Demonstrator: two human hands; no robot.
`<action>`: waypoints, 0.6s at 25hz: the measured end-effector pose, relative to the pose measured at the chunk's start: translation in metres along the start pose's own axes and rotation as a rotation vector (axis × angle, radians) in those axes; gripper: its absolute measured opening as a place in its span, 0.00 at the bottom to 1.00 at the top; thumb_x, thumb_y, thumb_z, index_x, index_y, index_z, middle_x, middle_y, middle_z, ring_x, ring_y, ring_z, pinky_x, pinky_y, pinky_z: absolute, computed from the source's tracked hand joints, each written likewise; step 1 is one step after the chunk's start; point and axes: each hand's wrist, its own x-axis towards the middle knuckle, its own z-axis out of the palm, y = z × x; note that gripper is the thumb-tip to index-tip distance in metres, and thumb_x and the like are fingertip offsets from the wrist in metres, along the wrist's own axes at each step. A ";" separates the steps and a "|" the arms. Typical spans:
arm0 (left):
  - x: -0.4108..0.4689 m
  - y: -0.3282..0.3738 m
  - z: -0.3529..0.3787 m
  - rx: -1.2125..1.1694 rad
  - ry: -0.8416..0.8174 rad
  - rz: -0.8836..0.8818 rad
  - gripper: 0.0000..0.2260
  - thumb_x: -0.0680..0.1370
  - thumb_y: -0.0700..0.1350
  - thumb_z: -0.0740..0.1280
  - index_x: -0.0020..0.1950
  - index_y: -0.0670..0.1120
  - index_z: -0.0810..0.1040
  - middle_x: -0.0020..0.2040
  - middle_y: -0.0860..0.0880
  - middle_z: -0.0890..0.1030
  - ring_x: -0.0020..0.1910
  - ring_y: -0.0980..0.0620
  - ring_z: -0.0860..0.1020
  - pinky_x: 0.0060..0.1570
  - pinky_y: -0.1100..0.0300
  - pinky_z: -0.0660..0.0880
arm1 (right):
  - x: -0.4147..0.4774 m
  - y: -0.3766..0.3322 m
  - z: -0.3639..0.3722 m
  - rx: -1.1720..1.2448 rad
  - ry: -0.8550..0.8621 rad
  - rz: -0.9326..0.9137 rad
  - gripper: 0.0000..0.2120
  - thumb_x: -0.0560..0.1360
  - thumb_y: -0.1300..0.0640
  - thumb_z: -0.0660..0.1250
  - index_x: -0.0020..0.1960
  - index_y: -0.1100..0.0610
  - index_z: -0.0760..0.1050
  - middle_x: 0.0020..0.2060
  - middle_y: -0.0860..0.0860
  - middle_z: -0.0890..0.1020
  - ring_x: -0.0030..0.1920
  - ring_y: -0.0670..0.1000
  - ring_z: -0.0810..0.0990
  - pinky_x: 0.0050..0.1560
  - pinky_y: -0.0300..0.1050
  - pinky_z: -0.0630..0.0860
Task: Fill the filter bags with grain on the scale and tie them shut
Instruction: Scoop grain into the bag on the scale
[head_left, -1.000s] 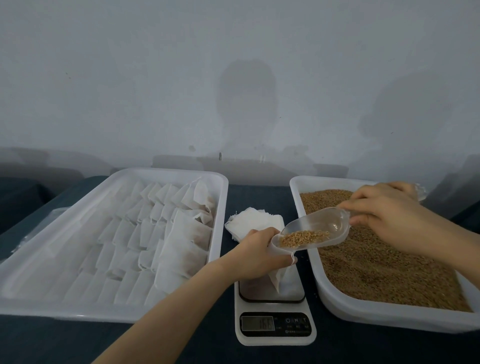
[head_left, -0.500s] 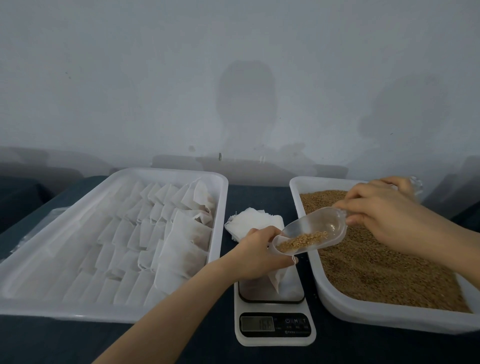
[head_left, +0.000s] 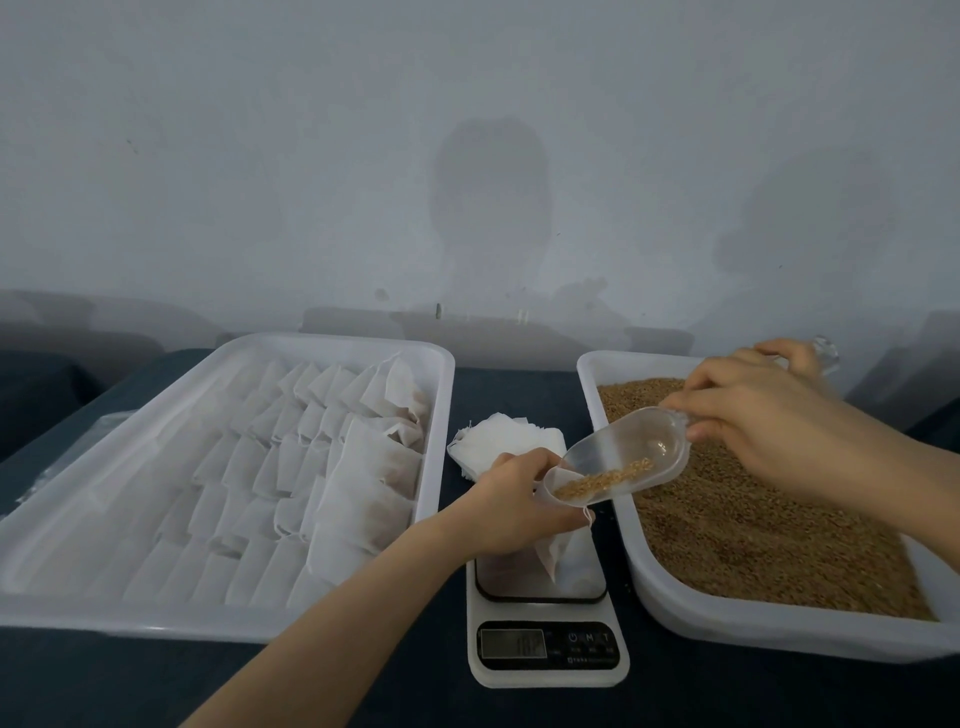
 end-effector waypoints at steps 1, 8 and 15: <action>0.000 0.000 0.000 -0.004 0.002 -0.002 0.21 0.71 0.56 0.73 0.61 0.55 0.73 0.61 0.50 0.74 0.58 0.51 0.75 0.60 0.50 0.75 | 0.000 -0.001 -0.002 -0.015 -0.002 -0.006 0.15 0.76 0.48 0.62 0.62 0.39 0.74 0.48 0.37 0.73 0.56 0.43 0.69 0.64 0.45 0.45; -0.001 0.002 0.000 0.001 0.002 -0.025 0.22 0.71 0.55 0.73 0.62 0.53 0.72 0.60 0.48 0.74 0.56 0.48 0.76 0.59 0.49 0.76 | -0.001 -0.014 -0.013 -0.159 0.118 -0.125 0.15 0.65 0.60 0.77 0.51 0.51 0.83 0.42 0.49 0.81 0.49 0.55 0.77 0.63 0.57 0.53; 0.001 -0.001 0.001 0.022 0.001 -0.013 0.22 0.71 0.56 0.73 0.62 0.53 0.71 0.61 0.49 0.74 0.57 0.49 0.75 0.60 0.49 0.75 | -0.003 -0.028 -0.016 -0.330 0.347 -0.266 0.20 0.58 0.77 0.64 0.44 0.61 0.81 0.39 0.56 0.79 0.42 0.61 0.79 0.61 0.60 0.57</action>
